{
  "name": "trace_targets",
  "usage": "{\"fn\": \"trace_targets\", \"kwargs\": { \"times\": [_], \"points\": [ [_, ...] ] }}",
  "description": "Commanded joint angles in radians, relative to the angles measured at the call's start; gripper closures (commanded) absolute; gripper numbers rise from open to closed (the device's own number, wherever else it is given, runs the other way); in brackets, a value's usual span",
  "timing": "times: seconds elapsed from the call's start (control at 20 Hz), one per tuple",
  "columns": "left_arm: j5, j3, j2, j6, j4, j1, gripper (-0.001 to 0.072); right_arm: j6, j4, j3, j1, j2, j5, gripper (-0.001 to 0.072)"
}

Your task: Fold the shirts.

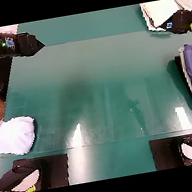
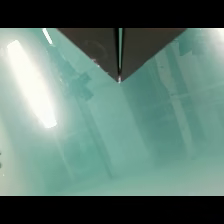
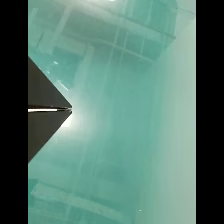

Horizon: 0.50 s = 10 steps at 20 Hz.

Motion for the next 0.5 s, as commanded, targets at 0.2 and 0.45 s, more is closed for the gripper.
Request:
{"fn": "trace_targets", "kwargs": {
  "times": [0.2,0.45],
  "points": [
    [0.001,0.000,0.000,0.000,0.000,0.000,0.0680,0.000,0.001,0.001,0.001,0.000,0.002,0.0693],
    [0.002,0.000,0.000,0.000,0.000,0.000,0.0681,0.000,0.001,0.001,0.001,0.000,0.021,0.0693]
  ]
}}
